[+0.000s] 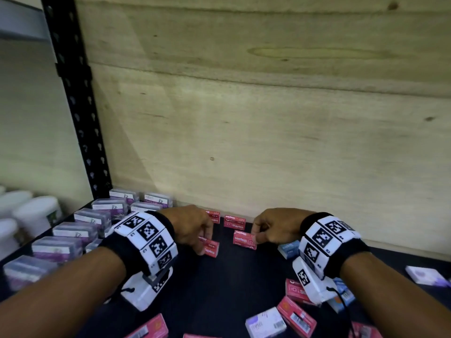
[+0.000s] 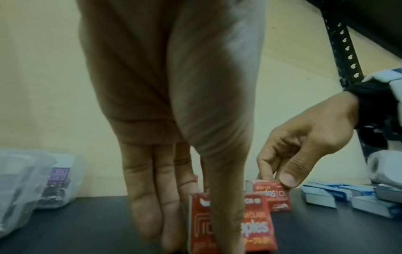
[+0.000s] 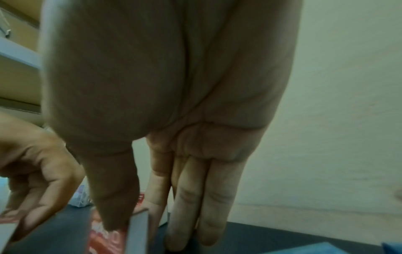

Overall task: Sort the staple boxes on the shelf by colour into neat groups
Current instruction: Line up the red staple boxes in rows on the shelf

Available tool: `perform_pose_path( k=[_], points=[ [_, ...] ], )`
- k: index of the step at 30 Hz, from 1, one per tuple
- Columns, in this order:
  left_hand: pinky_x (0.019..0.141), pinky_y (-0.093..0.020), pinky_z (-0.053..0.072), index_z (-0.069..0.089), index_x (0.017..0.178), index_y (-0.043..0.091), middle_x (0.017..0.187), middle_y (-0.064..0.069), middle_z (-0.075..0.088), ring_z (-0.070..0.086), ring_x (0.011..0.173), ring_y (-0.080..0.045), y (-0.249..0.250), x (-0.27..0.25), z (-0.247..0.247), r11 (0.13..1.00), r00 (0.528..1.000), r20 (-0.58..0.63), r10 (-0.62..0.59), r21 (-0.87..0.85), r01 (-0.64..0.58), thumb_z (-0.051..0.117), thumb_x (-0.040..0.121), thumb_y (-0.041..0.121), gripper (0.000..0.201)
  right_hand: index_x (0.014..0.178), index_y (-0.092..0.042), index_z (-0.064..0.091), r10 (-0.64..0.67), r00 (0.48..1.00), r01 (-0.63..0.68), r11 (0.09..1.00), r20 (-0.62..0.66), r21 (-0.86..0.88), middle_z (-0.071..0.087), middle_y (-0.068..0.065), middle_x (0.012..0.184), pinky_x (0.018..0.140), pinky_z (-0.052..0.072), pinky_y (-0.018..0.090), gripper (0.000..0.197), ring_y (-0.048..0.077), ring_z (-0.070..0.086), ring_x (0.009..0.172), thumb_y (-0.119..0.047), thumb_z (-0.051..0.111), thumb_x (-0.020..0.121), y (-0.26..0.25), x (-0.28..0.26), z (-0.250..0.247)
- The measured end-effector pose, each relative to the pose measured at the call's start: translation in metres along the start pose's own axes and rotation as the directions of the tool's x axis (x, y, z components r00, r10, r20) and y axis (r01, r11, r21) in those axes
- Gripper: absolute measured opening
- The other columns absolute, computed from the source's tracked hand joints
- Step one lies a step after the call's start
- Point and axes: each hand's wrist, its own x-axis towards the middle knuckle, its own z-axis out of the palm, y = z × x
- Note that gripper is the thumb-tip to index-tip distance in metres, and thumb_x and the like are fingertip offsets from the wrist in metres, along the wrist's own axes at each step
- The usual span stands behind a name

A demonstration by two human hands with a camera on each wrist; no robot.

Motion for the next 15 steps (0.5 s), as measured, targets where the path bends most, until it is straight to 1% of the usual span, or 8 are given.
perform_pose_path(
  k=[2, 4, 7, 9, 12, 13, 15],
  points=[
    [0.084, -0.025, 0.047, 0.068, 0.108, 0.023, 0.099, 0.008, 0.059, 0.055, 0.091, -0.01, -0.0041, 0.0017, -0.0006, 1.0, 0.999, -0.042, -0.006, 0.006, 0.006, 0.079, 0.081, 0.023, 0.03, 0.098, -0.031, 0.063, -0.008, 1.0, 0.008, 1.0, -0.008, 0.015, 0.061, -0.016, 0.092, 0.086, 0.042, 0.025, 0.01, 0.008, 0.056, 0.093, -0.04, 0.06, 0.094, 0.001, -0.0001, 0.0011],
    [0.084, -0.024, 0.047, 0.068, 0.108, 0.022, 0.1, 0.008, 0.061, 0.057, 0.092, -0.01, -0.0071, 0.0042, -0.0001, 1.0, 0.996, -0.08, -0.028, 0.0, 0.028, 0.078, 0.082, 0.02, 0.028, 0.099, -0.03, 0.062, -0.005, 1.0, 0.005, 1.0, -0.011, 0.028, 0.059, -0.018, 0.089, 0.082, 0.041, 0.023, 0.01, 0.005, 0.054, 0.087, -0.039, 0.06, 0.095, 0.0006, 0.0, 0.0015],
    [0.079, -0.021, 0.046, 0.069, 0.107, 0.022, 0.097, 0.009, 0.061, 0.058, 0.091, -0.01, -0.0098, 0.0055, 0.0004, 0.998, 0.992, -0.108, -0.062, -0.013, 0.061, 0.079, 0.081, 0.021, 0.029, 0.101, -0.029, 0.065, 0.007, 1.0, -0.007, 0.999, -0.008, 0.031, 0.059, -0.019, 0.087, 0.076, 0.039, 0.022, 0.016, 0.002, 0.053, 0.083, -0.042, 0.063, 0.093, -0.0027, -0.0011, 0.0013],
    [0.075, -0.02, 0.043, 0.068, 0.106, 0.023, 0.097, 0.01, 0.061, 0.058, 0.091, -0.01, -0.011, 0.0044, 0.0003, 0.998, 0.993, -0.092, -0.068, -0.008, 0.067, 0.079, 0.081, 0.026, 0.027, 0.103, -0.027, 0.066, 0.016, 1.0, -0.016, 0.999, 0.003, 0.042, 0.06, -0.018, 0.088, 0.079, 0.04, 0.024, 0.025, 0.005, 0.055, 0.088, -0.046, 0.068, 0.088, -0.0042, -0.0022, 0.0005],
    [0.075, -0.02, 0.04, 0.065, 0.11, 0.024, 0.102, 0.009, 0.06, 0.056, 0.092, -0.01, -0.011, 0.0013, -0.0009, 0.998, 0.996, -0.061, -0.063, 0.017, 0.064, 0.076, 0.084, 0.03, 0.029, 0.108, -0.026, 0.063, 0.02, 0.999, -0.022, 0.996, 0.025, 0.082, 0.065, -0.012, 0.103, 0.093, 0.046, 0.03, 0.032, 0.011, 0.059, 0.1, -0.042, 0.075, 0.082, -0.0048, -0.0045, 0.0003],
    [0.075, -0.021, 0.04, 0.065, 0.112, 0.023, 0.103, 0.008, 0.06, 0.055, 0.093, -0.01, -0.0108, 0.0005, -0.0013, 0.998, 0.996, -0.057, -0.064, 0.025, 0.066, 0.074, 0.085, 0.031, 0.029, 0.107, -0.027, 0.063, 0.016, 1.0, -0.018, 0.996, 0.02, 0.088, 0.065, -0.011, 0.106, 0.096, 0.046, 0.031, 0.03, 0.012, 0.06, 0.103, -0.039, 0.076, 0.082, -0.0049, -0.0047, 0.0001],
    [0.075, -0.021, 0.04, 0.063, 0.113, 0.022, 0.1, 0.008, 0.057, 0.054, 0.091, -0.011, -0.0095, -0.0007, -0.0012, 0.997, 0.996, -0.058, -0.064, 0.047, 0.067, 0.072, 0.087, 0.031, 0.029, 0.103, -0.028, 0.063, 0.005, 1.0, -0.005, 0.995, -0.005, 0.101, 0.066, -0.009, 0.104, 0.095, 0.047, 0.031, 0.022, 0.014, 0.061, 0.102, -0.034, 0.074, 0.084, -0.0044, -0.0043, -0.0001]
  ],
)
